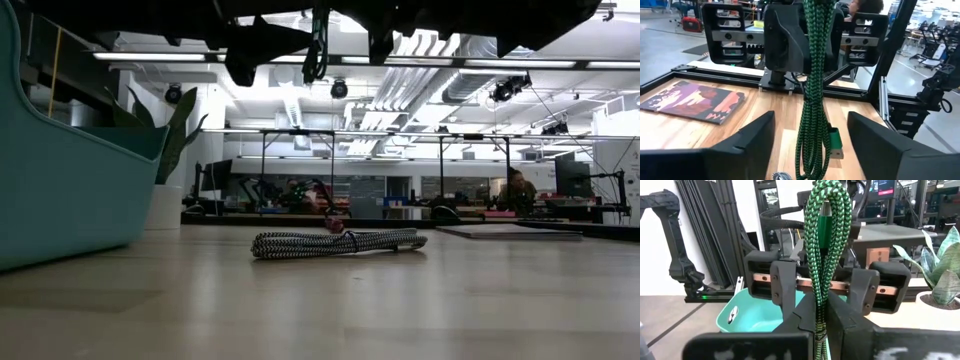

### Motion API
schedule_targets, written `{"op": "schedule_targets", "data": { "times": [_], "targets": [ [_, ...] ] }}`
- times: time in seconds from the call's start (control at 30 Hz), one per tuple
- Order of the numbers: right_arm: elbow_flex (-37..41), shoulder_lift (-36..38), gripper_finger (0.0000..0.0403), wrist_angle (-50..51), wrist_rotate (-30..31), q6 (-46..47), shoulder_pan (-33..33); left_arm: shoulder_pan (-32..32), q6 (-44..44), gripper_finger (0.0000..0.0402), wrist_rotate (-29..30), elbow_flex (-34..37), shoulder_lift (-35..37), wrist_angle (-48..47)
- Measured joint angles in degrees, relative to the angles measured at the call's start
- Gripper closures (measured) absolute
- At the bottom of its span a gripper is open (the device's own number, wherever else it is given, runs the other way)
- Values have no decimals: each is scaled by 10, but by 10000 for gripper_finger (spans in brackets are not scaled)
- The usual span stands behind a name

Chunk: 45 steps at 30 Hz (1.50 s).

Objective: Pick and place USB-C Cables
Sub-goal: Put the green black charger cable into the green bin

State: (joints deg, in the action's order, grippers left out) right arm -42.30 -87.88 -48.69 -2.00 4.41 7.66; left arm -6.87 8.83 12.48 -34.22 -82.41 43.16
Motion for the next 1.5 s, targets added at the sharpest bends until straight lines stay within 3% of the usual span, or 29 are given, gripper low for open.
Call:
{"op": "schedule_targets", "data": {
  "times": [0.27, 0.5, 0.93, 1.03, 1.13, 1.33, 1.4, 1.5],
  "targets": [
    [0, 0, 402, -3, 0, 1, 0, 0, 15, 112, 27, 0, -2, 2],
    [0, -16, 402, -32, -4, 11, 0, 1, 17, 109, 34, -2, -44, 57],
    [0, -30, 397, -46, -16, 20, 3, 2, 17, 114, 29, -27, -68, 55],
    [0, -30, 397, -43, -16, 22, 3, 2, 21, 137, 29, -27, -68, 56],
    [0, -30, 397, -43, -16, 22, 3, 2, 21, 190, 29, -27, -68, 56],
    [0, -30, 394, -39, -6, 27, 2, 5, 22, 367, 20, -27, -68, 49],
    [0, -30, 387, -37, -5, 27, 2, 8, 25, 386, 7, -27, -68, 49],
    [0, -30, 372, -30, -4, 27, 2, 12, 32, 384, -4, -27, -68, 44]
  ]
}}
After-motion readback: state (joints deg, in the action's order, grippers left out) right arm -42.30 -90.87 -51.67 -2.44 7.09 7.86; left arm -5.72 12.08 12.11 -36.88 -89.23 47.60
